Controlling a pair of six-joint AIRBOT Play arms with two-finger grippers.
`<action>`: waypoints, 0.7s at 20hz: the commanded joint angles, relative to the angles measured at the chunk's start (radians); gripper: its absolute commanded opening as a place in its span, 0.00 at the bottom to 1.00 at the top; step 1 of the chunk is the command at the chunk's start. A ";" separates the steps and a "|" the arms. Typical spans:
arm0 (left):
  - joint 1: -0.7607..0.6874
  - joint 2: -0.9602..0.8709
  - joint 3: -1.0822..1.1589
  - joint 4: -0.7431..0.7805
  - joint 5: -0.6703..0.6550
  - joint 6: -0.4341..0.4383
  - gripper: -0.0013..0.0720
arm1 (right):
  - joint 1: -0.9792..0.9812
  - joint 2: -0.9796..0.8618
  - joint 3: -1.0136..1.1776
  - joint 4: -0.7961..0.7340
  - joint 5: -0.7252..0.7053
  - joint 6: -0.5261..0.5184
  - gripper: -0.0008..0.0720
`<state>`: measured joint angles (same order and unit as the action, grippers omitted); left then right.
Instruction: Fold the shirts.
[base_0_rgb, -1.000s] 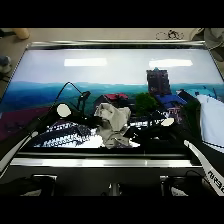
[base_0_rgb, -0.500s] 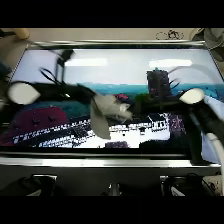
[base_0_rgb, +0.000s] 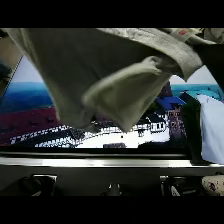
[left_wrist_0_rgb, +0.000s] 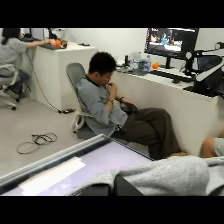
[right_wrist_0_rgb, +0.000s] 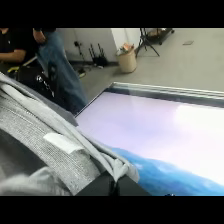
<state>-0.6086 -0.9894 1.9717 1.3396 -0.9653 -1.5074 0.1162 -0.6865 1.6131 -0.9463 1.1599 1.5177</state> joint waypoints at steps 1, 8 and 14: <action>-0.020 -0.038 0.034 0.248 0.014 -0.009 0.05 | -0.002 -0.015 0.025 -0.088 0.072 0.071 0.04; 0.199 -0.413 0.034 0.274 0.142 -0.146 0.05 | -0.001 -0.431 0.025 -0.130 0.056 0.100 0.04; 0.233 -0.772 0.034 -0.119 -0.153 -0.170 0.81 | -0.002 -0.742 0.025 -0.140 0.064 0.120 0.04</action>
<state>-0.3847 -1.6085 2.0060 1.4471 -0.9169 -1.6550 0.1112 -1.3025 1.6363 -1.1114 1.2030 1.6279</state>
